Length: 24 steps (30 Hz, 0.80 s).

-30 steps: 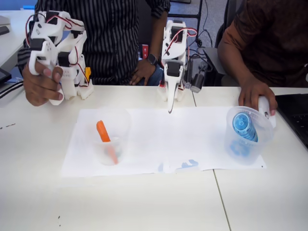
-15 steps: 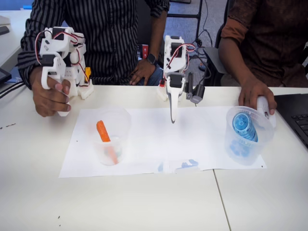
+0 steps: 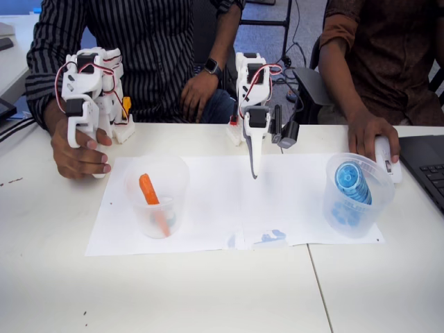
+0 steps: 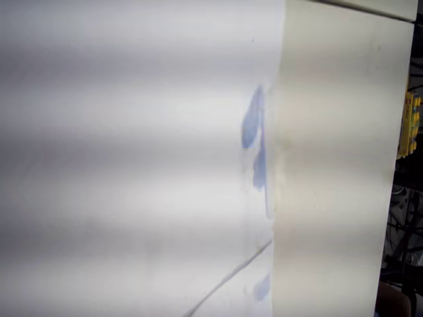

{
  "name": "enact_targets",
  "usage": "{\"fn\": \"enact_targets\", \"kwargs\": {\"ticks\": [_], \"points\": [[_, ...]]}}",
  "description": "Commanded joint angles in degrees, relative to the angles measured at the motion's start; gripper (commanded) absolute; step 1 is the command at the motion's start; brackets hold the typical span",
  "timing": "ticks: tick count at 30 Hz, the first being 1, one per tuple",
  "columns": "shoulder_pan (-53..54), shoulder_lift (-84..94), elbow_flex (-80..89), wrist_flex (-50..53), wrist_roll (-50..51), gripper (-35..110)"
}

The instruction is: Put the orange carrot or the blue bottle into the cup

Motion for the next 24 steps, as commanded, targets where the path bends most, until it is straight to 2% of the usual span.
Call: {"fn": "enact_targets", "kwargs": {"ticks": [1, 24], "points": [[1.1, 2.9, 1.2, -0.9, 0.4, 12], [0.6, 3.0, 1.3, -0.2, 0.4, 12]]}}
